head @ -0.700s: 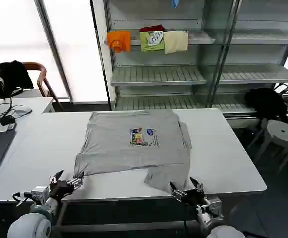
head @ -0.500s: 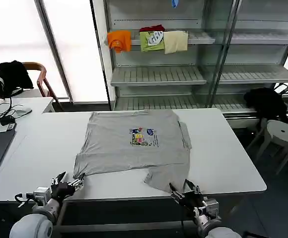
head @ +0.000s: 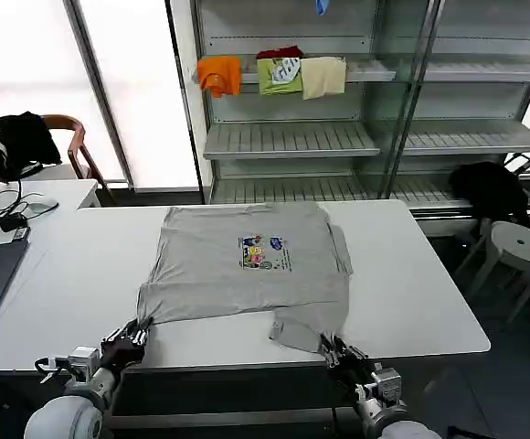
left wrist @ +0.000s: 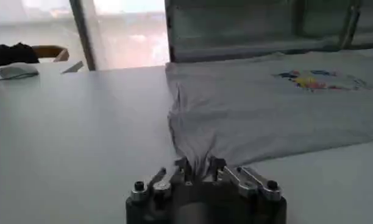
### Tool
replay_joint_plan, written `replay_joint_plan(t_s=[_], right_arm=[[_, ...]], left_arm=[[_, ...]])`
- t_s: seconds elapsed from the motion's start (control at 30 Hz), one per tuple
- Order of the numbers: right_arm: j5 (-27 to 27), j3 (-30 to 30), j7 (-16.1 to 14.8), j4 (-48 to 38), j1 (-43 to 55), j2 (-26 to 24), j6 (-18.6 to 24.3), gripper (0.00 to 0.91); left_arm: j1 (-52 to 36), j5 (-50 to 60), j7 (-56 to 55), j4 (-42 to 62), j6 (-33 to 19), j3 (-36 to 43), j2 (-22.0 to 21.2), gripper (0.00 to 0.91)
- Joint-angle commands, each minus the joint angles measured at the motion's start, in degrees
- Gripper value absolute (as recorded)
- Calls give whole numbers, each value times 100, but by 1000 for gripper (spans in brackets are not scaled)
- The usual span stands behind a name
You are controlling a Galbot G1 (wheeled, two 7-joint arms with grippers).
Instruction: Fold and organize the clothes.
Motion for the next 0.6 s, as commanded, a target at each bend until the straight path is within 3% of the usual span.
replay_joint_plan(t_s=[0.03, 0.13, 0.37, 0.6], right_arm=[[458, 8, 248, 133, 70, 39, 349, 0], [455, 25, 353, 183, 409, 167, 479, 0], [432, 23, 484, -265, 1648, 417, 79, 0], [736, 78, 688, -1566, 3231, 554, 111, 0]], left_arm=[[-129, -299, 44, -204, -217, -118, -42, 0], [-374, -593, 63, -375, -125, -209, -66, 0], [-1287, -1040, 246, -119, 225, -185, -175, 0], [-2220, -946, 70, 515, 233, -1, -330, 10]])
